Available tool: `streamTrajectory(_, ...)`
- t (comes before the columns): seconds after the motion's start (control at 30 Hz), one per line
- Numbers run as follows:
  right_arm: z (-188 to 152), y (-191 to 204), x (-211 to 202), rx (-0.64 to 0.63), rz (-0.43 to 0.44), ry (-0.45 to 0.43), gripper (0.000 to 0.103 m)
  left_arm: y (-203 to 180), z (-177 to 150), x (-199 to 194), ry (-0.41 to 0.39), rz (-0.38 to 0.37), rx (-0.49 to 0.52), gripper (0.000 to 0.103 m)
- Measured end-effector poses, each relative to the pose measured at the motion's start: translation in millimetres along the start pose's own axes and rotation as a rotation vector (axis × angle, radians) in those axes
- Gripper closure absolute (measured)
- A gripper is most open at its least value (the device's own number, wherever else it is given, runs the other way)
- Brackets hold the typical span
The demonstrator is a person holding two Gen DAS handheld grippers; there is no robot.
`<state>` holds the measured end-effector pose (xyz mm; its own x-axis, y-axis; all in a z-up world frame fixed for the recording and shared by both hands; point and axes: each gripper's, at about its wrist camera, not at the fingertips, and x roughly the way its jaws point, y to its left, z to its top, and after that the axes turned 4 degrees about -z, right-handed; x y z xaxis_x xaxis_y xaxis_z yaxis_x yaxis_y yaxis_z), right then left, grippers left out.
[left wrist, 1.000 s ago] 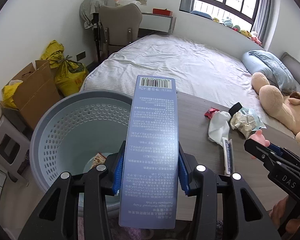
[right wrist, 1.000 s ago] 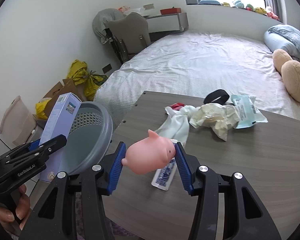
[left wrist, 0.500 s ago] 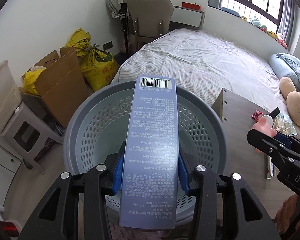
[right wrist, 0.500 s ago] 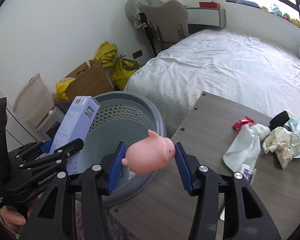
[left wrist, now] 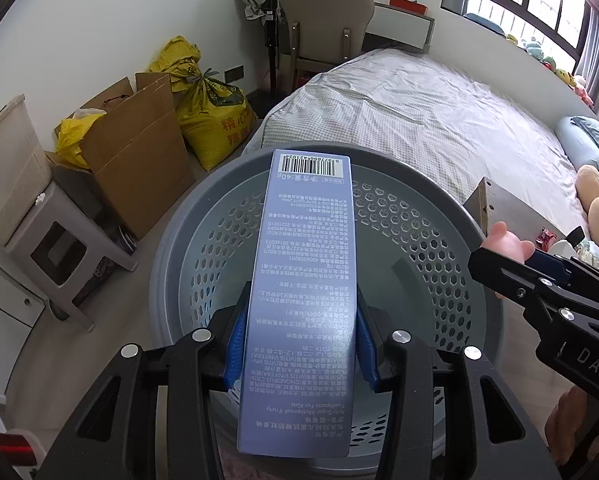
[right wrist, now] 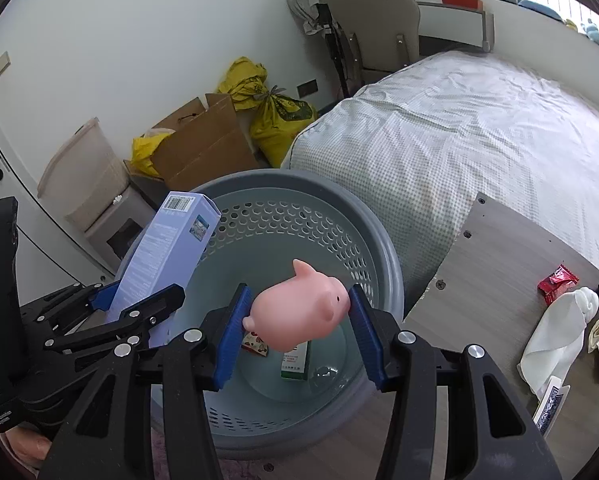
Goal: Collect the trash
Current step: 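Carry the toothpaste box and pig over the basket and open the right gripper, then open the left gripper to drop the lavender toothpaste box into the basket, then withdraw both grippers from the basket back over the table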
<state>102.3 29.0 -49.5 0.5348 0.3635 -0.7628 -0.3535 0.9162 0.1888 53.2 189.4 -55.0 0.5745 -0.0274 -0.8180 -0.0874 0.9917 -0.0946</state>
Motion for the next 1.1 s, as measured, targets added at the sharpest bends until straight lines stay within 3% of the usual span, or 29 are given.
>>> streamTrajectory(0.3, 2, -1, -5, -0.003, -0.012, -0.021, 0.052, -1, 3, -5, -0.019, -0.023, -0.005, 0.058)
streamTrajectory(0.4, 2, -2, -11, 0.005, -0.017, -0.038, 0.037, -1, 5, -9, -0.032, -0.022, -0.006, 0.043)
streamTrajectory(0.43, 2, -3, -13, 0.008, -0.018, -0.046, 0.035, -1, 6, -10, -0.035, -0.022, -0.005, 0.042)
streamTrajectory(1.1, -7, -5, -43, 0.019, -0.036, -0.092, 0.032, -12, -3, -32, -0.067, -0.016, -0.001, 0.035)
